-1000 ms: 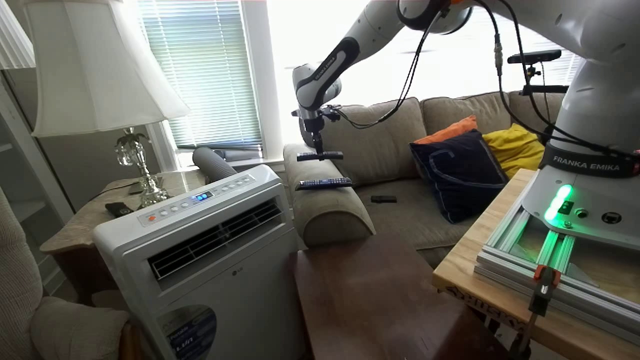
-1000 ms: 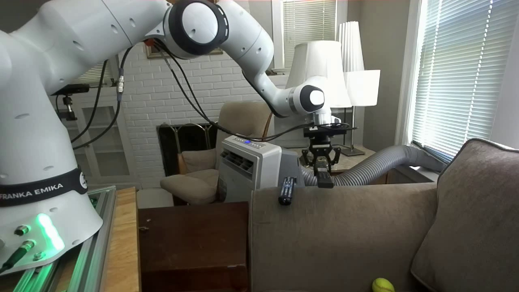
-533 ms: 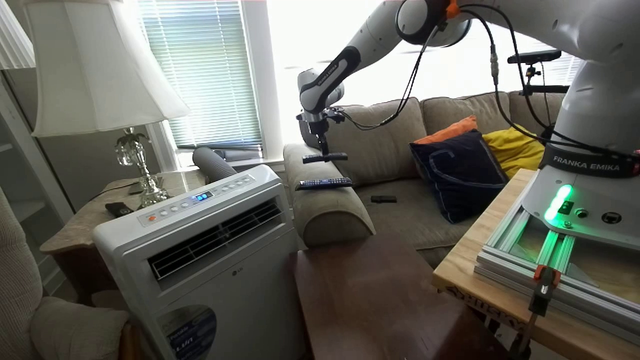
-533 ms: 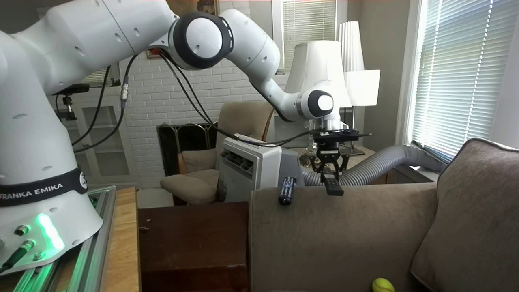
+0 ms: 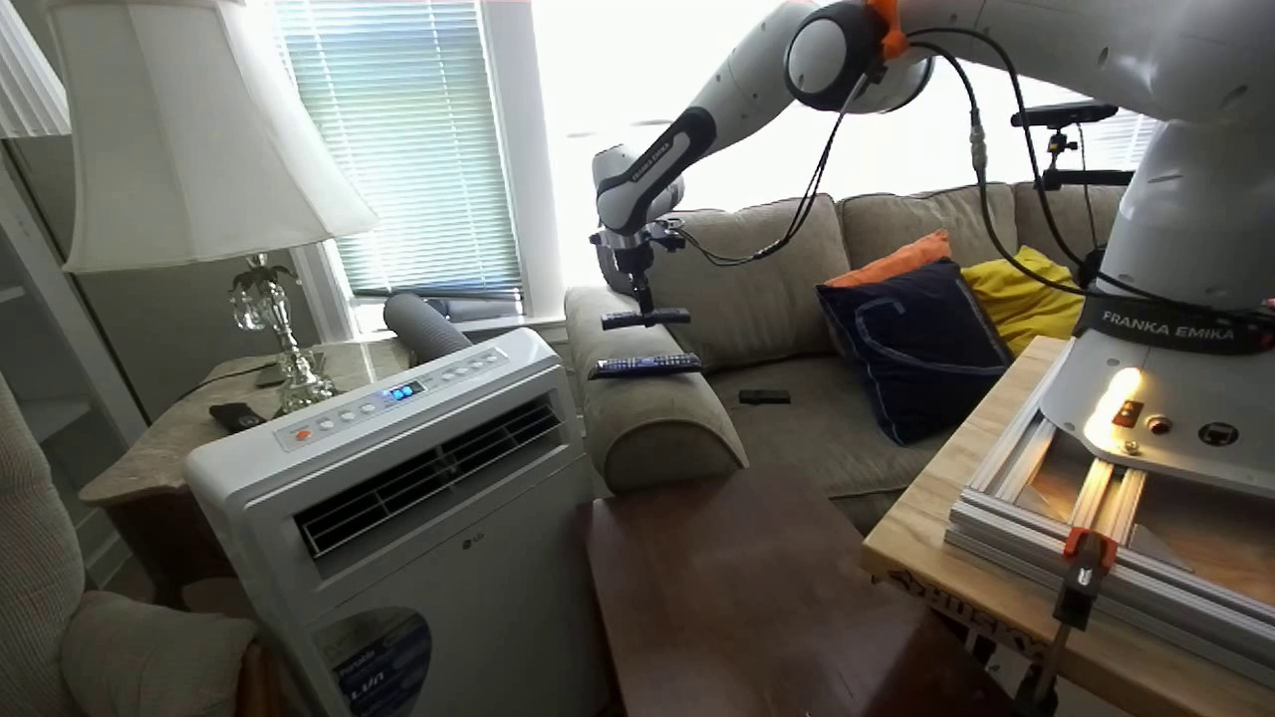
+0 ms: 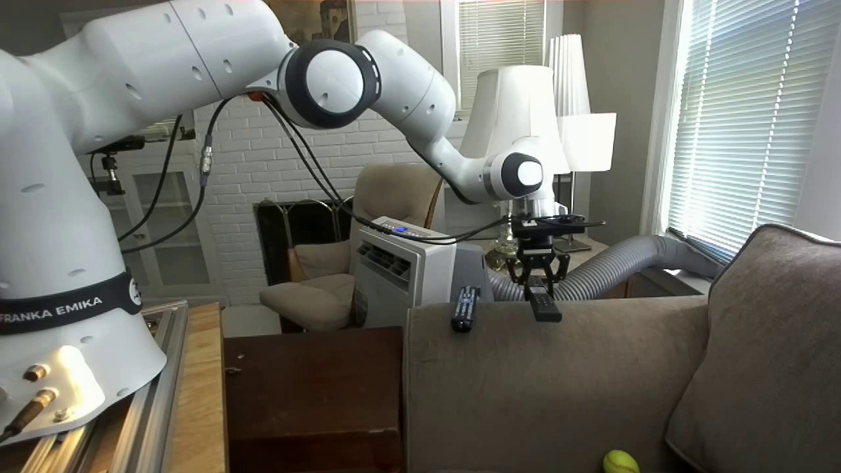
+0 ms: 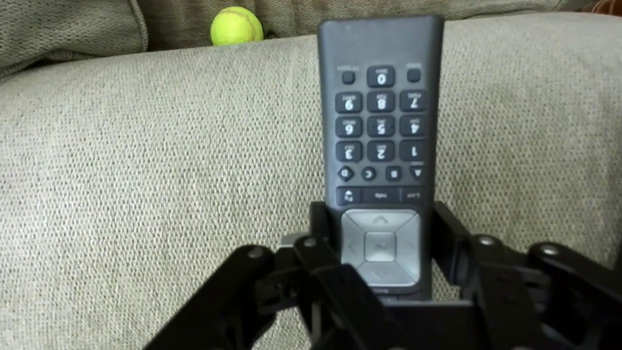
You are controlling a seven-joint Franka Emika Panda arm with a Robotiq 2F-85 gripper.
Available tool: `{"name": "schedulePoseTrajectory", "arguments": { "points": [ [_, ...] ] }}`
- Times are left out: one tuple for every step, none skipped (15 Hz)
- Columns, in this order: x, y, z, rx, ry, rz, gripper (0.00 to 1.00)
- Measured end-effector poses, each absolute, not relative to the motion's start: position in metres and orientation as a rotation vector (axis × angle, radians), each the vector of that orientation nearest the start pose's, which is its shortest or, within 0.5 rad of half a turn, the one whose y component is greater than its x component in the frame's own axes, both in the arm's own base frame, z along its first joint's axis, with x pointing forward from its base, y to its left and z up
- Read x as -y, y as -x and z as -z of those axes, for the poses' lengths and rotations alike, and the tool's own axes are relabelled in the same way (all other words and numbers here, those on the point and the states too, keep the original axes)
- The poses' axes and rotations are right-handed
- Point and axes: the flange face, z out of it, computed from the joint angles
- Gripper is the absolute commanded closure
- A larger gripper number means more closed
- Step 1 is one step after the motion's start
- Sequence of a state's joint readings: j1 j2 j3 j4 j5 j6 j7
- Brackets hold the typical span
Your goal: Pick up the remote control from the table and place it on the left armrest of the sofa.
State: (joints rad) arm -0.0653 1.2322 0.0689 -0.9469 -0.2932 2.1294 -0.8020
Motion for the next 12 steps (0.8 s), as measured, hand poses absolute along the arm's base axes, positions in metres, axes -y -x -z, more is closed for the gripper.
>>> {"name": "schedulePoseTrajectory", "arguments": {
  "points": [
    [0.03,-0.771,-0.097,1.462,2.94,-0.185,0.72],
    [0.03,-0.771,-0.094,1.461,2.94,-0.186,0.72],
    [0.03,-0.771,-0.092,1.462,2.939,-0.188,0.72],
    [0.03,-0.771,-0.089,1.462,2.939,-0.19,0.72],
    [0.029,-0.771,-0.087,1.463,2.938,-0.19,0.72],
    [0.029,-0.771,-0.085,1.463,2.938,-0.189,0.72],
    [0.028,-0.771,-0.083,1.463,2.938,-0.19,0.72],
    [0.027,-0.771,-0.081,1.463,2.937,-0.191,0.72],
    [0.026,-0.771,-0.079,1.463,2.937,-0.191,0.72],
    [0.025,-0.771,-0.077,1.464,2.937,-0.19,0.72],
    [0.024,-0.772,-0.076,1.464,2.938,-0.189,0.72],
    [0.022,-0.772,-0.074,1.461,2.937,-0.188,0.72]
  ]
}}
